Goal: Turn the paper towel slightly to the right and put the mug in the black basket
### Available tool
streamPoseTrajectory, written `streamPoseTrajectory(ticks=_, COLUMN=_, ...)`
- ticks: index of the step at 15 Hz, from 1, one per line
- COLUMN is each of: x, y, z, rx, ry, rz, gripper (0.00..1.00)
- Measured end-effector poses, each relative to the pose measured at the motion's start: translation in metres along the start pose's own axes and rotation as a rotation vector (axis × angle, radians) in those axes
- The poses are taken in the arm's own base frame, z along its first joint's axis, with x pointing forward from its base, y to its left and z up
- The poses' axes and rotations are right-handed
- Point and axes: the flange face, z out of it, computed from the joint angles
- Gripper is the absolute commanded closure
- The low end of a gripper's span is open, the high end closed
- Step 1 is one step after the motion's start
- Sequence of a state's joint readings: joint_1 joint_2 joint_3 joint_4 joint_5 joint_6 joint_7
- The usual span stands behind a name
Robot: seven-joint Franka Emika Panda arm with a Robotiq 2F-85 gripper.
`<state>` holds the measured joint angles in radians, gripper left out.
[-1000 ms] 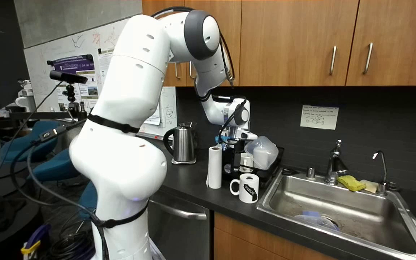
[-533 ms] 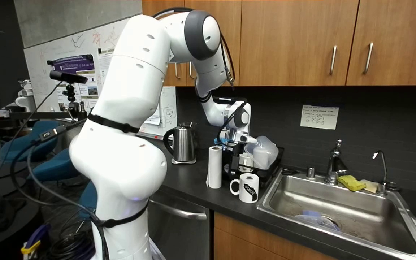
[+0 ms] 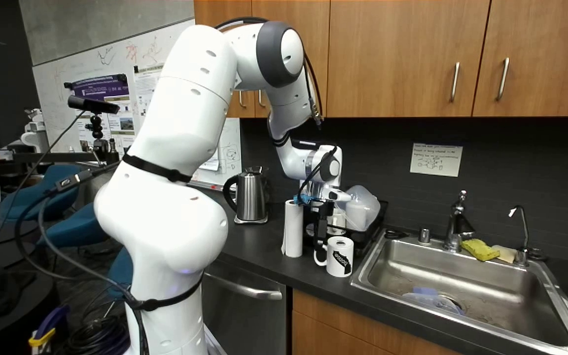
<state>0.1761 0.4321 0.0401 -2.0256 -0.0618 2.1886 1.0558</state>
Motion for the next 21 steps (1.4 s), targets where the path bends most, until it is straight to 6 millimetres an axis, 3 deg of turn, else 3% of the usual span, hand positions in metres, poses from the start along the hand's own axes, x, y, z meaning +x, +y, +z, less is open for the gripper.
streamPoseTrajectory(ticks=3, x=0.0064, y=-0.0070, z=0.0067, rx=0.032, ry=0.060, rz=-0.016, gripper=0.00)
streamPoseTrajectory(ticks=4, x=0.0075, y=-0.0088, z=0.0062, rx=0.043, ry=0.075, rz=-0.021, gripper=0.07)
streamPoseTrajectory(ticks=5, x=0.0081, y=-0.0100, z=0.0046, rx=0.050, ry=0.088, rz=-0.026, gripper=0.26)
streamPoseTrajectory(ticks=15, x=0.0089, y=-0.0102, z=-0.0004, rx=0.048, ry=0.125, rz=-0.040, gripper=0.98)
streamPoseTrajectory(ticks=21, x=0.0095, y=-0.0092, z=-0.0008, rx=0.033, ry=0.146, rz=-0.055, gripper=0.95)
